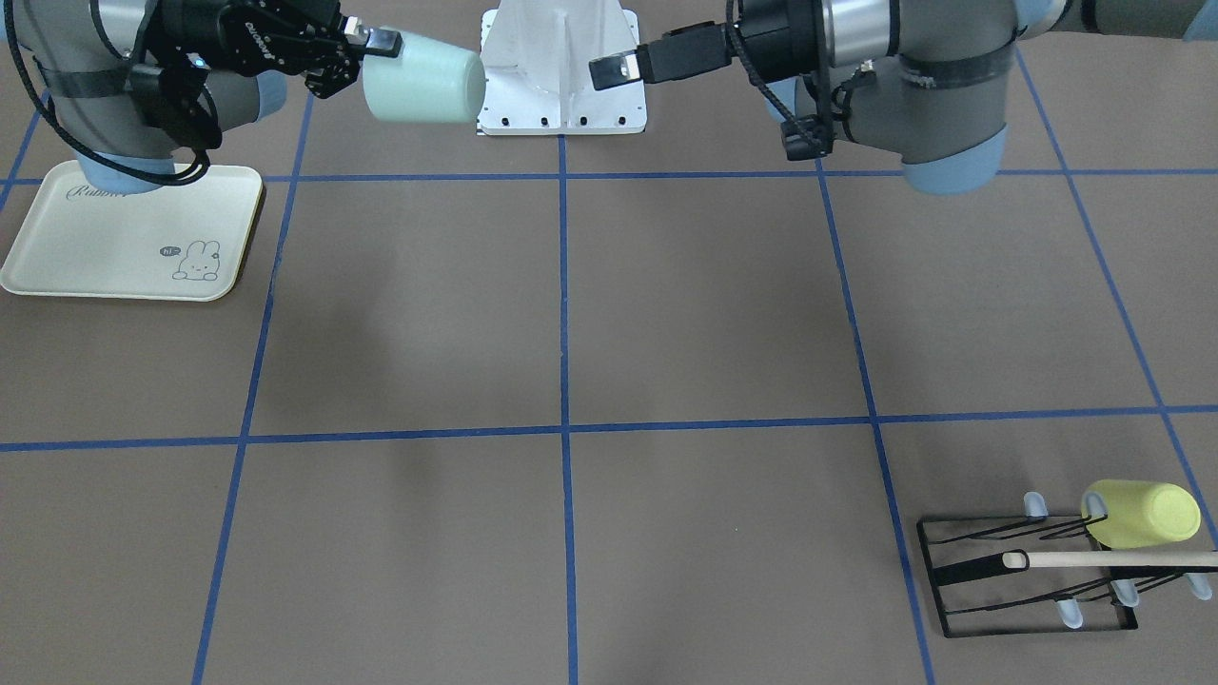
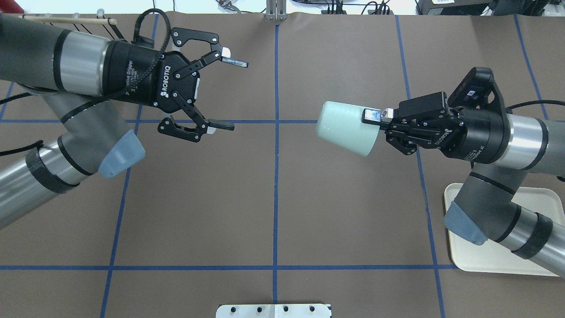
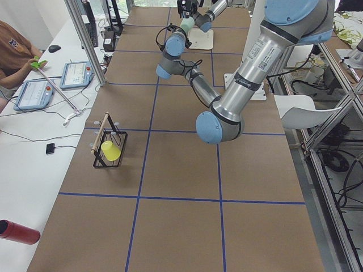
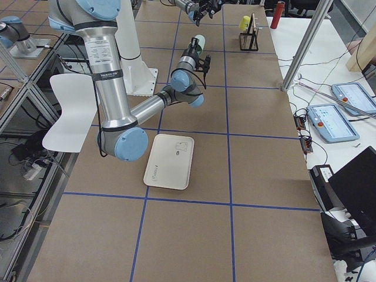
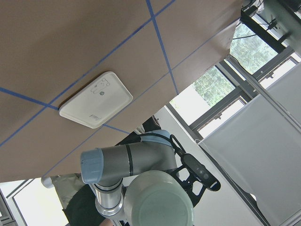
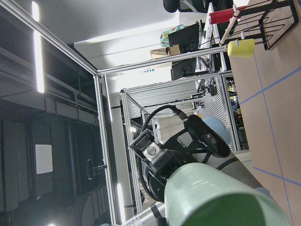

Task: Left arm grabs green cup and hands to right arm on tray

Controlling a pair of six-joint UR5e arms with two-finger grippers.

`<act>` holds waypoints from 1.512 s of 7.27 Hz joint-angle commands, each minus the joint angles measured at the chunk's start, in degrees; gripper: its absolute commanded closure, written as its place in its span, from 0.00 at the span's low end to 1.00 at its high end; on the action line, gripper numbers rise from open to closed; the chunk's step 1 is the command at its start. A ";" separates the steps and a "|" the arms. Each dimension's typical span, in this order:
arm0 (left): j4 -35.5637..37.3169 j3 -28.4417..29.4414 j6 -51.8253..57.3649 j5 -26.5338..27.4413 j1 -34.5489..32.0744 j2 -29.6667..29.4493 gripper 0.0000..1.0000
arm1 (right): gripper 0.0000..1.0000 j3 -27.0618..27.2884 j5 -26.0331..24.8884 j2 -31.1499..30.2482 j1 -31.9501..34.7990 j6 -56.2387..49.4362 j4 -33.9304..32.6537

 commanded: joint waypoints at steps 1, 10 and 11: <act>4.60 0.87 8.47 -4.60 -5.64 0.97 0.00 | 1.00 -6.79 13.22 -1.30 6.89 -4.16 -0.31; 28.45 1.14 39.98 -8.33 -12.52 5.89 0.00 | 1.00 -8.85 41.81 -8.66 34.35 -28.00 -30.88; 29.24 1.05 40.94 -8.32 -12.52 5.89 0.00 | 1.00 -8.59 38.47 -10.86 34.36 -39.30 -37.69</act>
